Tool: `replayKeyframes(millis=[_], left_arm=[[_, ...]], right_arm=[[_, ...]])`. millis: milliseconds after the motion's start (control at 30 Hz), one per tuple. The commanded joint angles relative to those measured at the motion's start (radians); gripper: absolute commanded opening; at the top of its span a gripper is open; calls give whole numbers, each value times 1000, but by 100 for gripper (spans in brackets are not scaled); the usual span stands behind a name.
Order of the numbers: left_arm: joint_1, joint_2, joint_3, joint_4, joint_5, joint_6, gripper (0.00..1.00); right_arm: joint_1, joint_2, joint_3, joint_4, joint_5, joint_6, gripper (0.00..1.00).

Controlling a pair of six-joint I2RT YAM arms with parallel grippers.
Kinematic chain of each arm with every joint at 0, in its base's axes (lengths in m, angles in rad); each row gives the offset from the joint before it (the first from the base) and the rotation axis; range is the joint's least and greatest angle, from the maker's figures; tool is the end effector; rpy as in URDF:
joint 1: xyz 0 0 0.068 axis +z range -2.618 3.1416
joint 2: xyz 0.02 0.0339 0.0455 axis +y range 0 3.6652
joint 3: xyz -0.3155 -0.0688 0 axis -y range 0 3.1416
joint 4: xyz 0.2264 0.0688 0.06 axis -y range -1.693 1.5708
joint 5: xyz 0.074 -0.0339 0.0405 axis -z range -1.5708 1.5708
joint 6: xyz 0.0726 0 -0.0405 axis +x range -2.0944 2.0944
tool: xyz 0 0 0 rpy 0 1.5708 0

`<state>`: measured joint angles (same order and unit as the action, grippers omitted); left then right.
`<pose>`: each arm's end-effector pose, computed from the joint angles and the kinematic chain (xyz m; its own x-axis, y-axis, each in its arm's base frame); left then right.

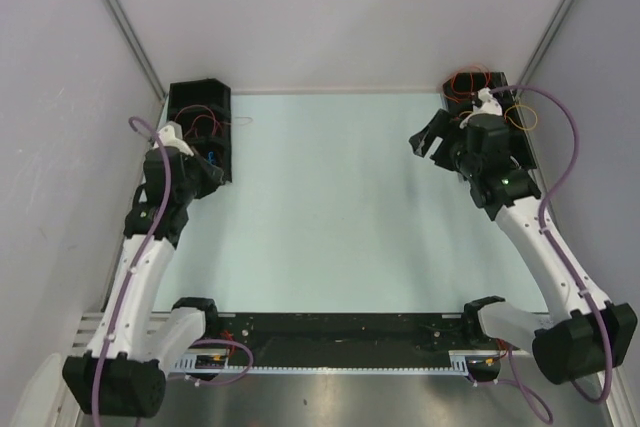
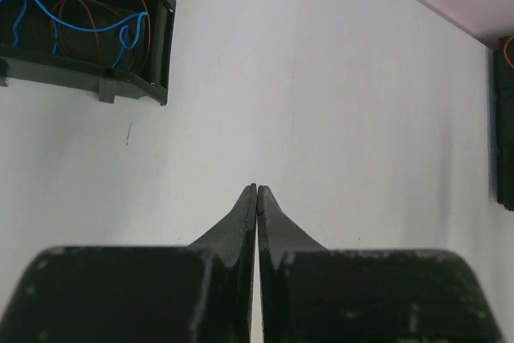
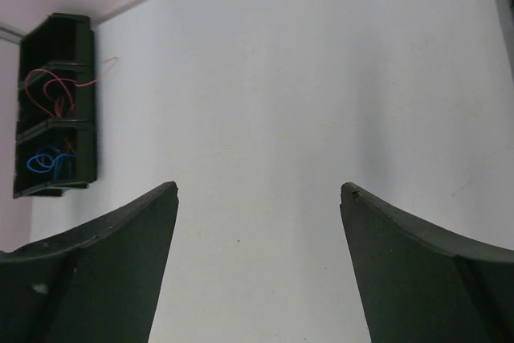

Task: Untangle the cables

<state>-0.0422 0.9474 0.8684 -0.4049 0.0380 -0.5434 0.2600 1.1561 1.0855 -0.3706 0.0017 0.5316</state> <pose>0.1957 -0.0110 0.3434 -0.4370 -0.4987 -0.7485 -0.1755 0.8635 -0.4728 0.2470 0.0656 0.3835 -0.4853 0.3954 -0.7798 -0.0111 0.8890 0.4577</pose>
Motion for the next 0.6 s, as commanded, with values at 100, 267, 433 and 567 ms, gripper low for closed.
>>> replayKeyframes(millis=[100, 267, 433, 567], left_arm=[[-1, -191, 49, -282, 22, 243, 5], [-2, -300, -63, -212, 77, 226, 5], [-2, -315, -63, -210, 75, 234, 6], [-4, -300, -65, -207, 92, 234, 7]], right_arm=[[10, -124, 31, -44, -2, -2, 89], [24, -136, 31, -39, 58, -10, 90], [25, -148, 33, -24, 24, -34, 91], [33, -168, 31, -31, 53, -51, 91]])
